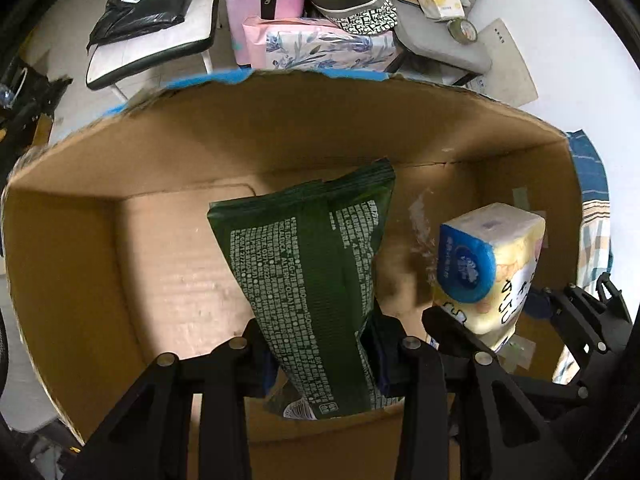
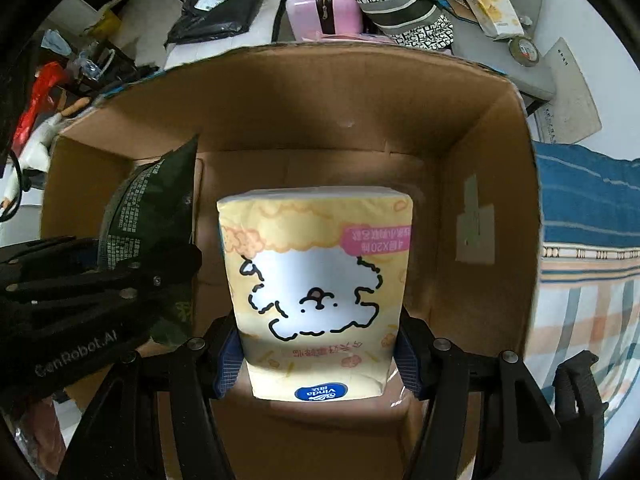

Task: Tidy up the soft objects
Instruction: 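Carry both items into the box and open both grippers to release them, then grasp the orange panda bag with the left gripper while the right grasps the red bag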

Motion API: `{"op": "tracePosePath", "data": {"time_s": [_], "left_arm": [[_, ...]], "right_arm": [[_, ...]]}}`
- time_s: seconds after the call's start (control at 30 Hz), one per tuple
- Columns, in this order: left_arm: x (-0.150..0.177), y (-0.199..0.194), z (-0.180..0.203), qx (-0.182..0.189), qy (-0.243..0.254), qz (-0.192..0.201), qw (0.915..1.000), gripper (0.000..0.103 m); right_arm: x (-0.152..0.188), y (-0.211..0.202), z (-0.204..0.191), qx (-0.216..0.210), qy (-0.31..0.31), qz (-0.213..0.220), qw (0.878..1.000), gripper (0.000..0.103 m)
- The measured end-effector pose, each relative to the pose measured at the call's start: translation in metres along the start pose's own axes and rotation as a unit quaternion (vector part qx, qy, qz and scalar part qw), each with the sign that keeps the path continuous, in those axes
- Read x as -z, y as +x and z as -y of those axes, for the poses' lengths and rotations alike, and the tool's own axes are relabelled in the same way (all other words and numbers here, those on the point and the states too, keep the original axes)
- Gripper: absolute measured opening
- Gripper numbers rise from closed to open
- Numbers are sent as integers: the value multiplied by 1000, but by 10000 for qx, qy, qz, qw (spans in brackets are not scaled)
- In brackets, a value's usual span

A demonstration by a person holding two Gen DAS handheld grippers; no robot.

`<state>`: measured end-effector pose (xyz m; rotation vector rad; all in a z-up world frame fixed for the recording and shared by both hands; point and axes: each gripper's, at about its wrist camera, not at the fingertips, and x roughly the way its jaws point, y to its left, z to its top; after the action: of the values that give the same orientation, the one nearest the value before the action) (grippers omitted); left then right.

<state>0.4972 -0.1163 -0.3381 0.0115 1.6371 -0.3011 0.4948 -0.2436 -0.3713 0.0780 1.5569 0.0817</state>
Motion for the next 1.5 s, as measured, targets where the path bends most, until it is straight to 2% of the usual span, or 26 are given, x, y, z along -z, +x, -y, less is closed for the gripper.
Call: {"op": "tracePosePath", "data": {"time_s": [0.3,0.4,0.47,0.5,0.57,0.73,0.8,0.87,0.9,1.07,1.23,1.5], "left_arm": [[-11,12,-5,-97,-29,-53,9999,34],[-11,12,-8,-60,-105,-53,9999,39],[-10,13,-9,-103,-113,-63,9999,57],[-10,12,-9,-158,-109,-41,9998,62],[-8,8,-8,-279,-79,-17,9996,84],[3,-8,-12,-442,-97,194,9988,95],[11,-17,-15,-503,-127,325,9981,97],[22,-28,-17,-584,-142,487,9970,97],[25,-32,-18,-637,-161,571,9962,97],[59,-62,-24,-819,-289,995,9912,97],[92,-91,-25,-944,-308,1331,9861,97],[149,-139,-9,-1045,-154,1872,9766,97]], "right_arm": [[-16,20,6,-28,102,-139,9998,65],[-18,24,6,-19,123,-181,9998,66],[-16,24,5,-1,101,-184,9998,67],[-17,24,4,-38,95,-198,9998,70],[-18,22,2,-3,89,-196,9998,71],[-15,13,-3,-27,90,-152,9998,81],[-11,7,-8,-9,66,-122,9999,87],[-5,-1,-12,123,71,-60,9999,100],[-1,-6,-15,143,87,0,9999,103],[22,-28,-27,329,197,162,9991,103],[60,-58,-34,486,199,388,9979,103],[119,-111,-47,446,348,912,9942,103]]}}
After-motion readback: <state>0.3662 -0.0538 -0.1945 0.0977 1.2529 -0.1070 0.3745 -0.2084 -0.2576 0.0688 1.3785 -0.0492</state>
